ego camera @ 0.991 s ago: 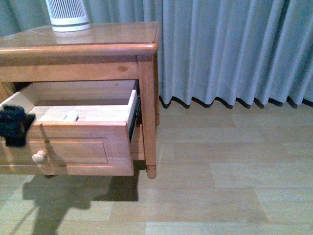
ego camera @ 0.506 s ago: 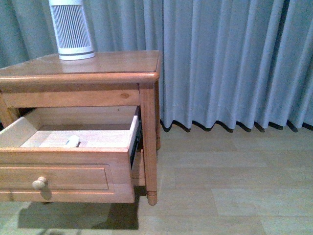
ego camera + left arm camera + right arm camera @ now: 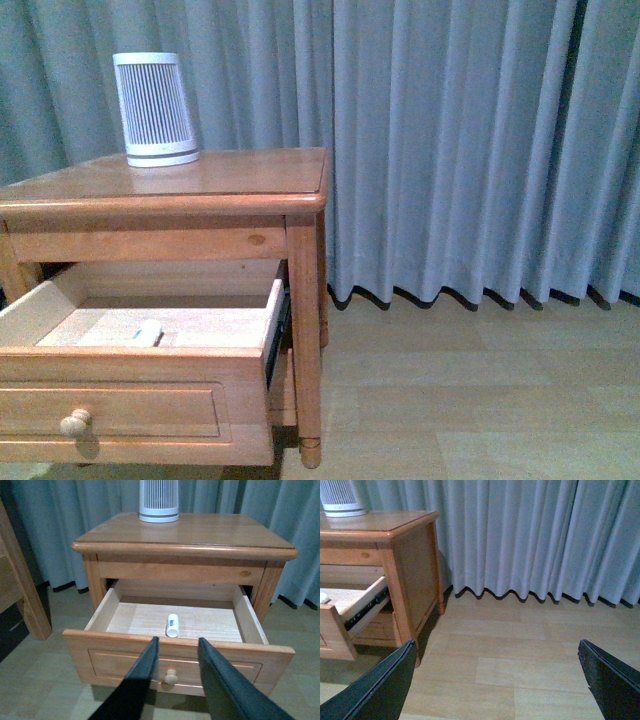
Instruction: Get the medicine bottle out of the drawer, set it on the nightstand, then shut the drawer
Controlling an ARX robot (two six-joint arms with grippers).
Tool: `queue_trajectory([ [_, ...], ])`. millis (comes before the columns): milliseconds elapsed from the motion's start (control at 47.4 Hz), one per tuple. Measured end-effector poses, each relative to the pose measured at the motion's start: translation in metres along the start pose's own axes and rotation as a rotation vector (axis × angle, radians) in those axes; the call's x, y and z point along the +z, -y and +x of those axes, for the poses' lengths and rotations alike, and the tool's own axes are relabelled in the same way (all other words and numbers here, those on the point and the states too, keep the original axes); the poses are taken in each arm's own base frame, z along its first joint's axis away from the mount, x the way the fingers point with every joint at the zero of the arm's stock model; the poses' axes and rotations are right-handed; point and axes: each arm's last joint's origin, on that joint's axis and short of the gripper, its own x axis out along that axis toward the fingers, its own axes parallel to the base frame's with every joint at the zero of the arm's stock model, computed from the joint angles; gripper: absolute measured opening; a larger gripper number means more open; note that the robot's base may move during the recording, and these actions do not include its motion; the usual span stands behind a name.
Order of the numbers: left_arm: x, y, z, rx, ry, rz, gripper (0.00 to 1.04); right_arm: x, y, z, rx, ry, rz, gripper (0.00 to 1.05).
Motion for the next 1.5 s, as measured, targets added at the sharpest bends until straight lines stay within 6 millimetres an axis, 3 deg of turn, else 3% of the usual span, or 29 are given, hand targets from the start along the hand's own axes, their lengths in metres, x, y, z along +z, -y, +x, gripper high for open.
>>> queue_trajectory([
  [105, -0.006, 0.0, -0.007, -0.001, 0.004, -0.006, 0.03, 0.0, 0.0, 0.0, 0.0, 0.0, 0.0, 0.98],
  [822, -0.033, 0.001, -0.04, -0.005, 0.01, -0.005, 0.03, 0.0, 0.0, 0.0, -0.004, 0.0, 0.0, 0.98],
  [1392, -0.033, 0.001, -0.054, -0.002, 0.016, -0.005, 0.03, 0.0, 0.0, 0.0, -0.003, 0.0, 0.0, 0.98],
  [1434, -0.033, 0.001, -0.055, -0.001, 0.017, -0.006, 0.07, 0.0, 0.0, 0.0, -0.003, 0.002, 0.0, 0.98],
  [1497, -0.033, 0.0, -0.055, 0.0, 0.018, -0.006, 0.21, 0.0, 0.0, 0.0, 0.002, 0.0, 0.0, 0.98],
])
